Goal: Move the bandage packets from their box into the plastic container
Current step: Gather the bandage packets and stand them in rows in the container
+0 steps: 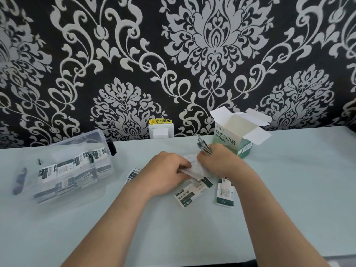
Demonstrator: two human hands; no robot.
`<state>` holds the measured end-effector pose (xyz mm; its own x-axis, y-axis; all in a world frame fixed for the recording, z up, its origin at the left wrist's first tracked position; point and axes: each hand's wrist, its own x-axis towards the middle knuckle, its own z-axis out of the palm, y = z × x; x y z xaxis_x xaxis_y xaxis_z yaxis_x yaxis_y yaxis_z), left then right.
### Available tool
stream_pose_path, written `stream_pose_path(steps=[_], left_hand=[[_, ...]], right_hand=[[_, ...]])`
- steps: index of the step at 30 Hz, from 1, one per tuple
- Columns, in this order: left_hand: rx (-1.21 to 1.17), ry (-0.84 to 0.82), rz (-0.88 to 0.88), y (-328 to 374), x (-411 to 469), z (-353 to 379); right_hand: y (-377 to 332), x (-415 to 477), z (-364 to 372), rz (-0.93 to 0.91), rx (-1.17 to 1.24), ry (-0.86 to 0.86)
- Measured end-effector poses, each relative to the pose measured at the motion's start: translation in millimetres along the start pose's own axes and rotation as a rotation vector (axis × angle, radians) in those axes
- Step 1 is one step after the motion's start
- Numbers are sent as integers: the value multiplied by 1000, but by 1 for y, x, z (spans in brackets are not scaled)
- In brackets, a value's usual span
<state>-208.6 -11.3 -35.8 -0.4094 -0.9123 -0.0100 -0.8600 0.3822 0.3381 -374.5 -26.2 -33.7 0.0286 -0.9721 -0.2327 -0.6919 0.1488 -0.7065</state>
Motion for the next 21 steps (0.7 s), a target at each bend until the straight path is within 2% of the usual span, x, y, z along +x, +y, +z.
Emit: stream_pose_path(steps=[4,9,10,13,15,17,19,21], left_hand=[[-37,58,-23,-6,-4,0],[-163,171,-78,-10,-9,-8],[-285,222,-109,-11,-9,-11],[-906,291,-238,-3,-13,-22],[-1077,229,-249,6,-15,-22],[-1020,146,-214,9,-14,-16],[-907,99,-174,4,-14,-15],[-772,138,-167,-7,-14,-19]], right_hand=[[-7,-8,-3,-22,94,-18],[-11,-6,1,-66,398,-17],[-11,-5,2,-72,495,-20],[-18,-5,5,-50,867,-44],[-28,-6,13,-44,1007,-177],[-39,-9,26,-94,965,-274],[-48,-12,35,-86,919,-229],[-52,-11,37,-23,951,-133]])
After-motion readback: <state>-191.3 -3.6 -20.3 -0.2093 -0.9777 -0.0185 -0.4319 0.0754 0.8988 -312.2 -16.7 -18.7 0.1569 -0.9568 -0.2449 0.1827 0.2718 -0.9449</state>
